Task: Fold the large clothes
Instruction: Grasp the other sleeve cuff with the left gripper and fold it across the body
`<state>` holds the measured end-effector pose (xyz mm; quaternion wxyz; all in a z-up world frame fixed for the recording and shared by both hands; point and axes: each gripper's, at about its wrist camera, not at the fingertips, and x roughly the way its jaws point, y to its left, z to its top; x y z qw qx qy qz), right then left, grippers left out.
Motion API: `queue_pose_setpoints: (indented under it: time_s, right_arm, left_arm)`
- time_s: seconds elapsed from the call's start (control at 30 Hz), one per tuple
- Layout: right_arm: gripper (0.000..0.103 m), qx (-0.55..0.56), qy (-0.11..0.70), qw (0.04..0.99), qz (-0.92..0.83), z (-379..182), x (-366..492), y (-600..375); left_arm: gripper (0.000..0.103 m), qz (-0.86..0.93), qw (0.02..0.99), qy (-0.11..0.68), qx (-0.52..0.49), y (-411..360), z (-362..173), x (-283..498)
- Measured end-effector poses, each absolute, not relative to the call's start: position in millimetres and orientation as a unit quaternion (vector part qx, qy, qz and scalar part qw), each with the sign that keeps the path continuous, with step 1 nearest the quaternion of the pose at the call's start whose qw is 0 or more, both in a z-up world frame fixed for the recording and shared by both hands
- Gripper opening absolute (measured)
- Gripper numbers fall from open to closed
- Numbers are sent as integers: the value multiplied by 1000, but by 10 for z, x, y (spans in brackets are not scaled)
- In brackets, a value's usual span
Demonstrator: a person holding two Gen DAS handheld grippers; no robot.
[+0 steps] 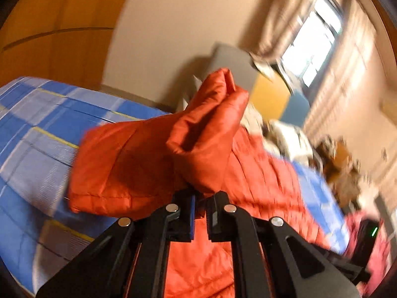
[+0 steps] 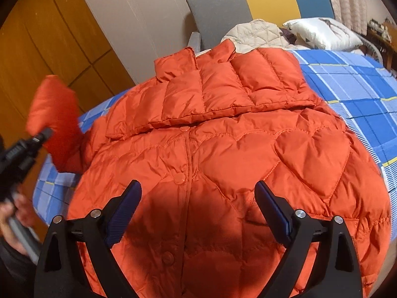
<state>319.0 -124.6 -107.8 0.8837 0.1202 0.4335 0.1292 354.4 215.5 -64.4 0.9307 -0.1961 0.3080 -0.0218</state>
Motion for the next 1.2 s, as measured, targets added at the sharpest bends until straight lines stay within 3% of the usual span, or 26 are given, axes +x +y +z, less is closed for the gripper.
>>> queue_pose_setpoints:
  time_s: [0.33, 0.57, 0.63, 0.67, 0.7, 0.73, 0.83, 0.93, 1.2]
  right_arm:
    - [83, 276, 454, 792, 300, -937, 3724, -985]
    - [82, 273, 492, 754, 339, -933, 4172, -283]
    - [65, 259, 509, 751, 332, -991, 4277, -89]
    - [58, 248, 516, 752, 327, -1012, 4309, -9]
    - [41, 232, 519, 757, 324, -1009, 4326, 63]
    - [26, 213, 518, 765, 319, -983, 4334, 125]
    - [11, 176, 503, 783, 319, -815, 4326, 227]
    - [9, 155, 467, 807, 327, -477, 4345, 284]
    - [9, 150, 376, 849, 341, 450, 4582, 162]
  left_arm:
    - [6, -47, 921, 370, -111, 1552, -1018, 3592]
    - [6, -49, 924, 368, -91, 1455, -1040, 3572]
    - [6, -49, 925, 367, -87, 1428, -1046, 3577]
    - [10, -49, 925, 366, -86, 1416, -1049, 3580]
    - [13, -45, 926, 365, -85, 1415, -1044, 3573]
    - [24, -47, 926, 364, -89, 1419, -1036, 3564]
    - [49, -37, 930, 347, -118, 1532, -977, 3449]
    - [67, 9, 934, 319, -163, 1786, -886, 3221]
    - [68, 98, 905, 348, -224, 2282, -1092, 3064]
